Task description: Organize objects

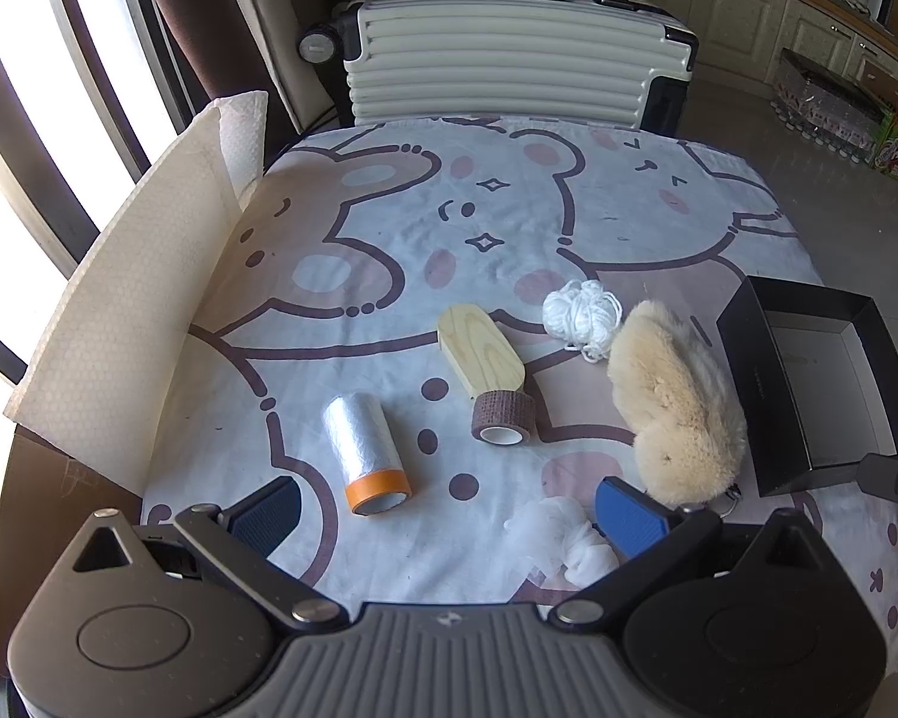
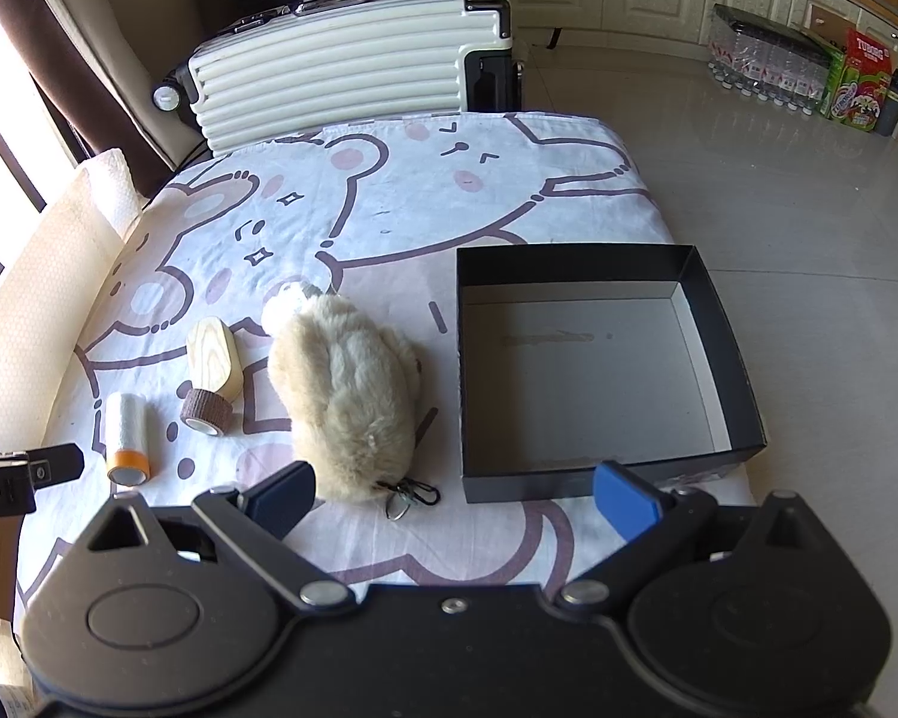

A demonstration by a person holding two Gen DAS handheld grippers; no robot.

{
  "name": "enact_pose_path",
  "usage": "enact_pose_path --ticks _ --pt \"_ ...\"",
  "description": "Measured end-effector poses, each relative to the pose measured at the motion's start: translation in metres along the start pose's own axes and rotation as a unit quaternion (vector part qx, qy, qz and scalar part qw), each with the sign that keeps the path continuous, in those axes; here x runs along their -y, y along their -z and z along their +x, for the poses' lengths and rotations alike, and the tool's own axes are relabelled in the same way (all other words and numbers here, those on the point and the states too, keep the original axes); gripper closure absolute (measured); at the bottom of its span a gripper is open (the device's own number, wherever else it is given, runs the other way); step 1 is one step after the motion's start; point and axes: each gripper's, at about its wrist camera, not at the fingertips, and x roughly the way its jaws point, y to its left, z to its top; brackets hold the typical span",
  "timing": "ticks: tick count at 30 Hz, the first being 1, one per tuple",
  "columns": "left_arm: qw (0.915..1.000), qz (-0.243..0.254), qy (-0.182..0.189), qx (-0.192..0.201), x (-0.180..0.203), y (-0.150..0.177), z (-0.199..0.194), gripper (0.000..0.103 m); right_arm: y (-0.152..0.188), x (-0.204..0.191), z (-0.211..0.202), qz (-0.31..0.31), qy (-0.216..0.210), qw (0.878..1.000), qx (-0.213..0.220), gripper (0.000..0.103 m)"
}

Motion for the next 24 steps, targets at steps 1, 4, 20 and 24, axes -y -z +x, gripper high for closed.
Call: enact_pose_path --ticks 1,4,20,24 --pt "1.0 0.0 0.0 0.0 -0.0006 -0.0001 0.0003 0.0 -0.0001 0.0 0.0 0.0 0.0 1.0 0.0 0.003" --pt "1.0 0.0 0.0 0.0 -0.0007 0.0 0.0003 0.0 -0.0002 0.0001 -0.0001 0.0 0.0 1.0 0.0 0.003" --pt "1.0 -0.002 -0.001 -0.001 0.0 -0.0003 0.0002 0.0 -0.0016 0.0018 -0.001 0.001 0.001 1.0 0.0 0.003" --pt "1.0 -0.002 -0.001 -0.001 -0.0001 -0.0003 0.0003 0.0 -0.0018 0.002 -0.0011 0.001 0.001 1.0 0.0 0.003"
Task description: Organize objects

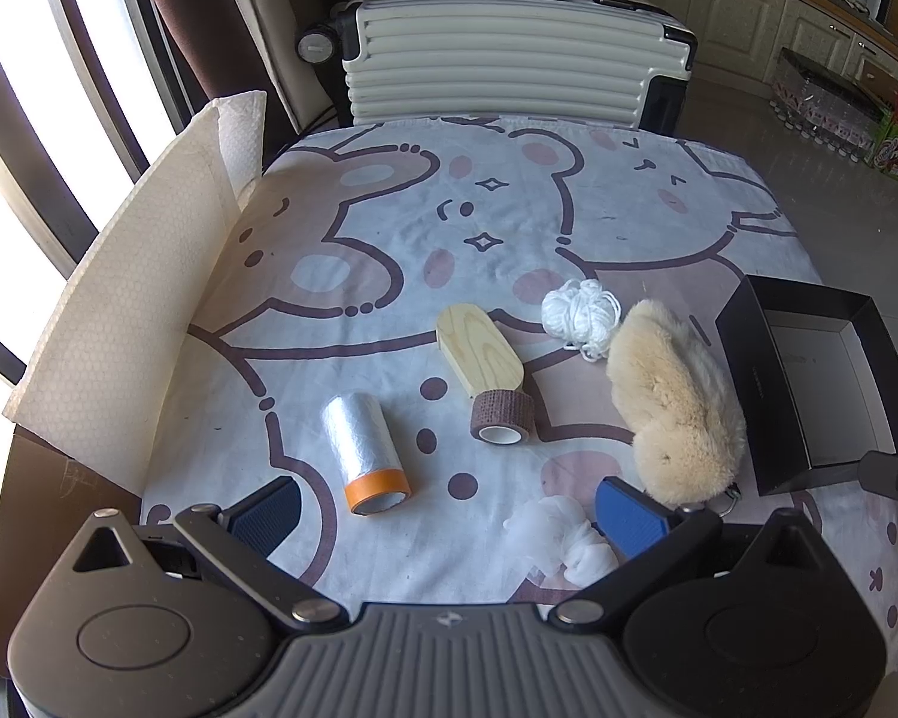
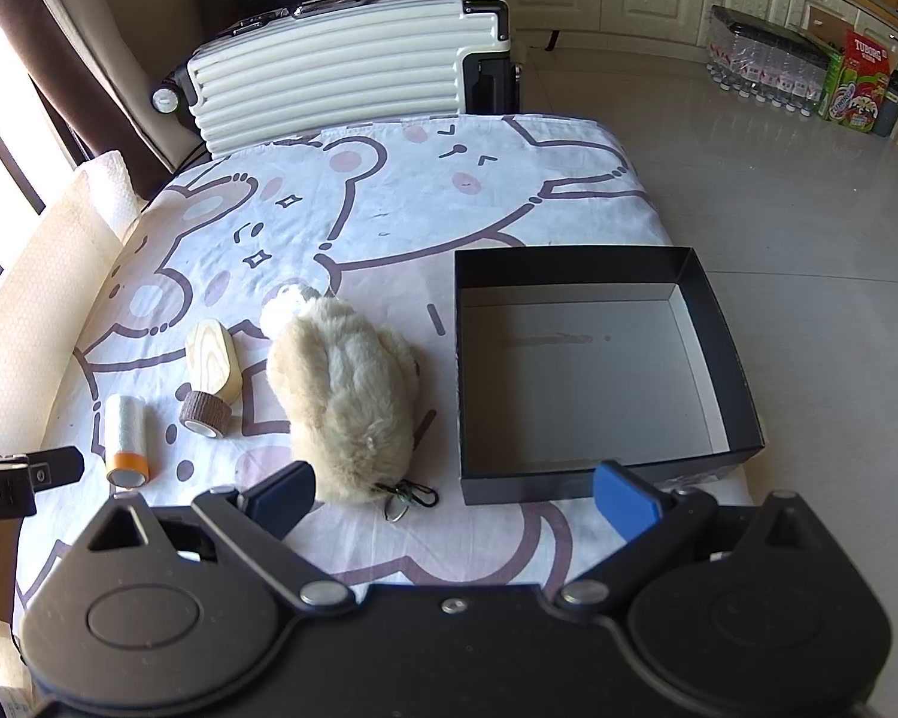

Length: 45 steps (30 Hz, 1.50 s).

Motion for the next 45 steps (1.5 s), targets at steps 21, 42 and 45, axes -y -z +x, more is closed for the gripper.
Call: enact_pose_path --ticks 21,42,45 --pt "1.0 -0.002 -0.001 0.0 0.0 0.0 0.0 0.0 0.0 0.0 -0.001 0.0 0.001 1.0 0.0 0.002" --pt "0.9996 -0.023 -0.014 -0.002 -0.021 -0.001 0.001 0.0 -0.003 -0.023 0.004 -0.016 -0.009 1.0 -0.003 0.002" --pt "0.9994 -0.03 -0.016 -0.001 -0.033 0.001 0.002 0.0 -0.004 -0.032 0.006 -0.023 -0.013 1.0 -0.004 0.002"
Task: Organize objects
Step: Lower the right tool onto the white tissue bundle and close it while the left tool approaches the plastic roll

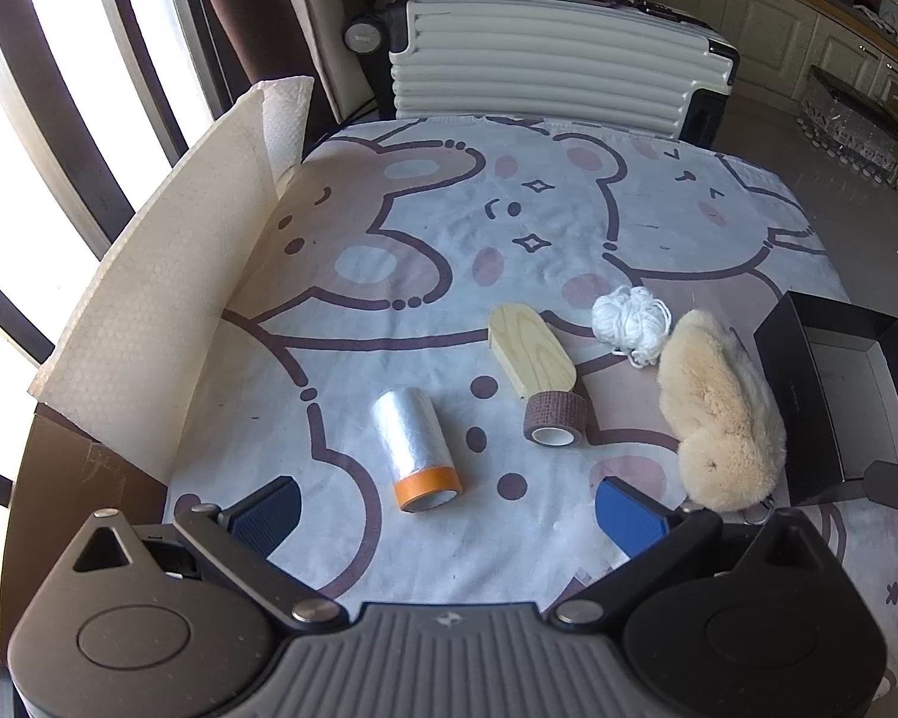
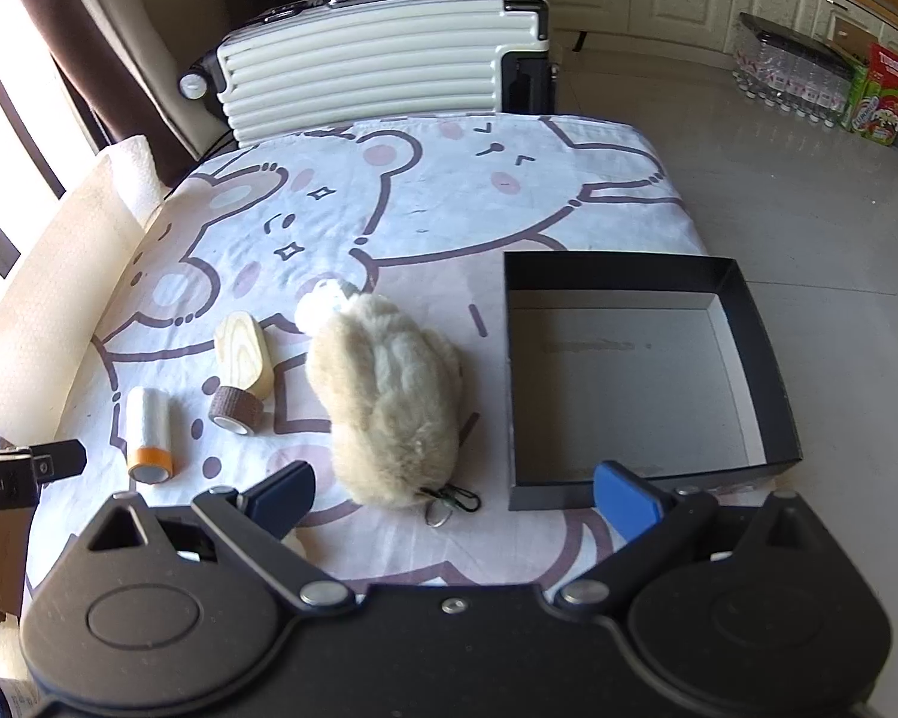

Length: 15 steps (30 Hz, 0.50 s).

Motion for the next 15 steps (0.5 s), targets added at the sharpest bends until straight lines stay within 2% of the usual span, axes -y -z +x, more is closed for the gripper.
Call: enact_pose_path --ticks 15 --pt "0.9994 -0.026 -0.023 -0.002 -0.037 0.006 0.005 0.0 -0.005 -0.037 0.005 -0.031 -0.027 0.999 0.003 0.002"
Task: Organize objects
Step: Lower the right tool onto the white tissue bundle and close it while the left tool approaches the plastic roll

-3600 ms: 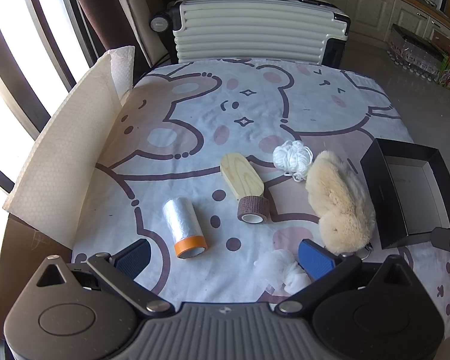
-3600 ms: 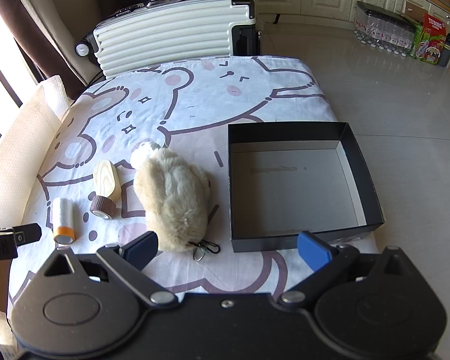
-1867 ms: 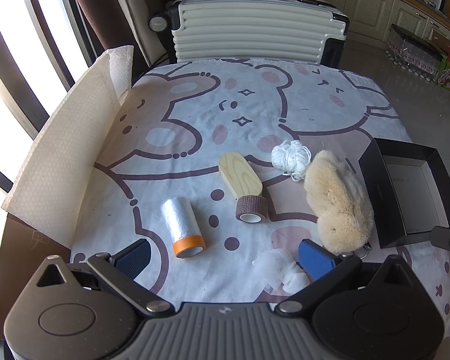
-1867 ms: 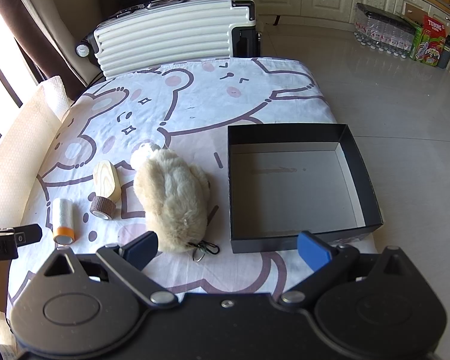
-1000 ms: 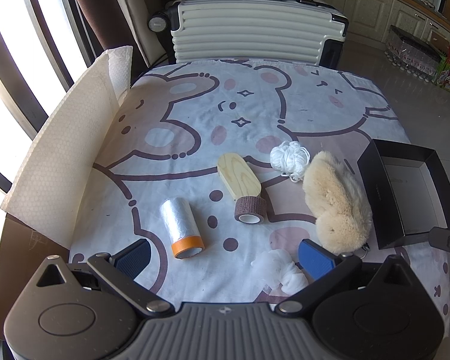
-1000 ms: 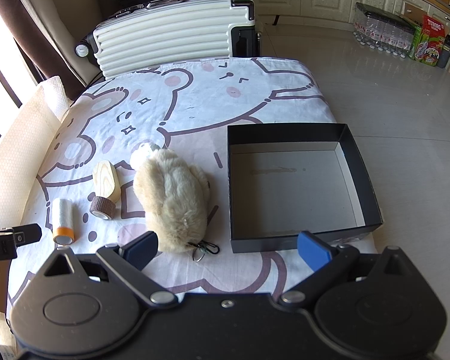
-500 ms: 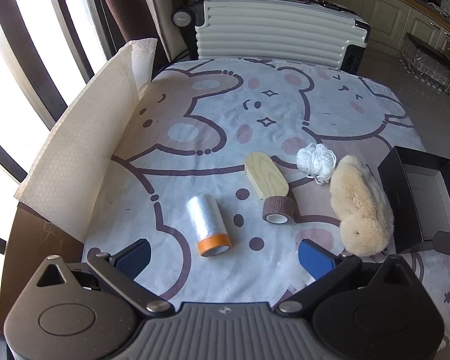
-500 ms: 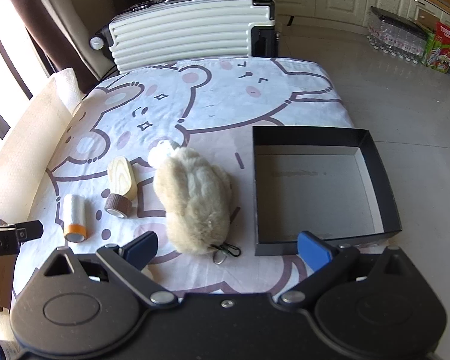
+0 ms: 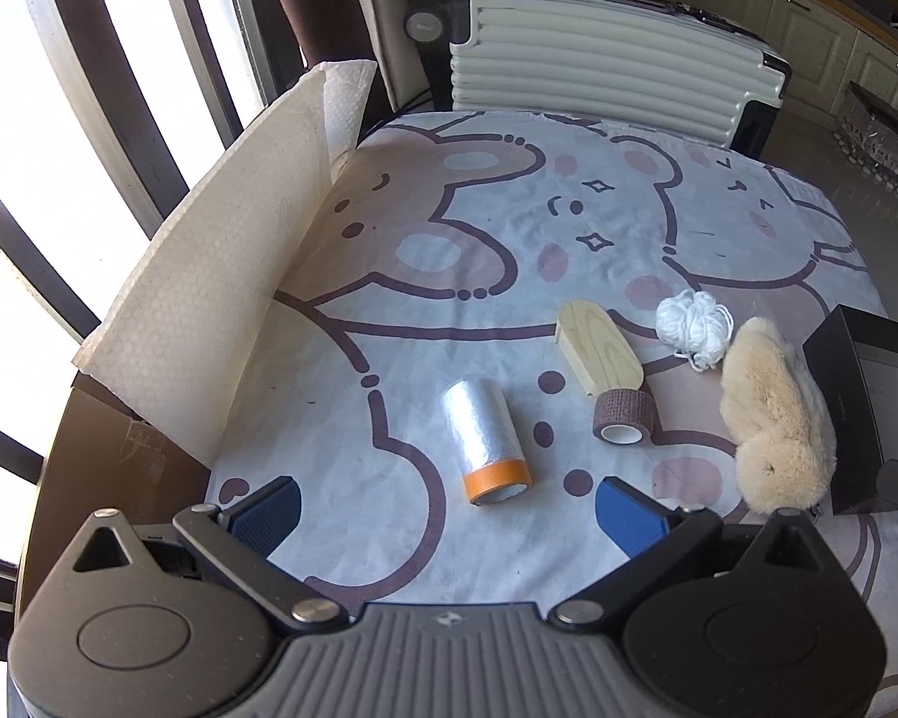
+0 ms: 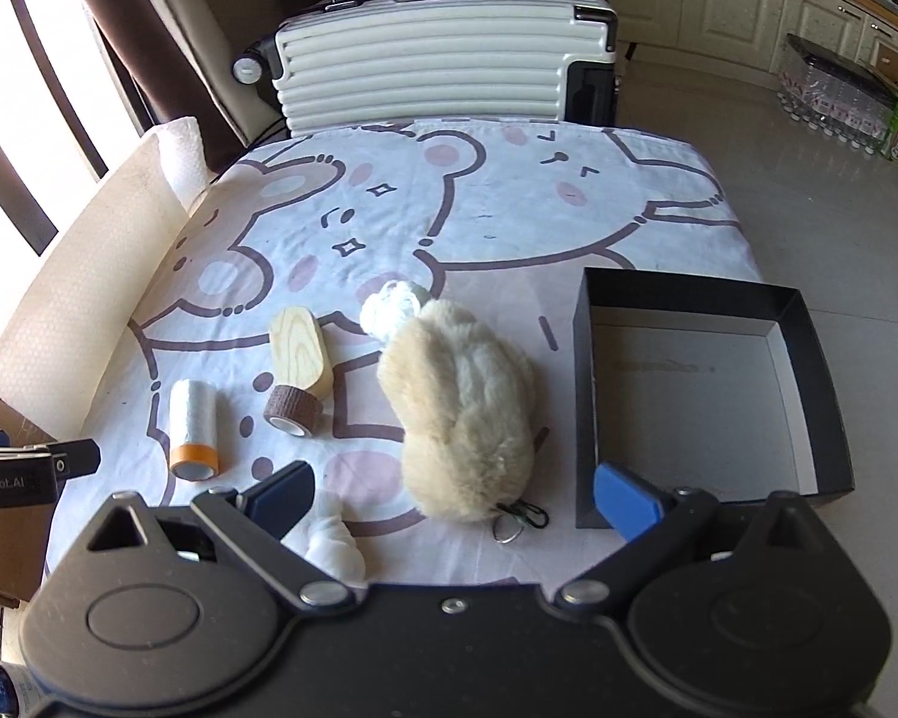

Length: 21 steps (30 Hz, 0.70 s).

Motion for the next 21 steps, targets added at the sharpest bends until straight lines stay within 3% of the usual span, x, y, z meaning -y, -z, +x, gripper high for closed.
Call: enact_pose_path --ticks 12,21 --pt "1.0 -0.001 -0.003 -0.006 -0.001 -0.003 0.008 0.0 -0.005 -0.016 0.005 -0.031 -0.023 0.999 0.005 0.002" --pt "0.9998 -0.012 -0.002 -0.018 0.001 -0.01 0.023 0.0 -0.001 -0.03 0.023 -0.074 -0.053 0.996 -0.025 0.002"
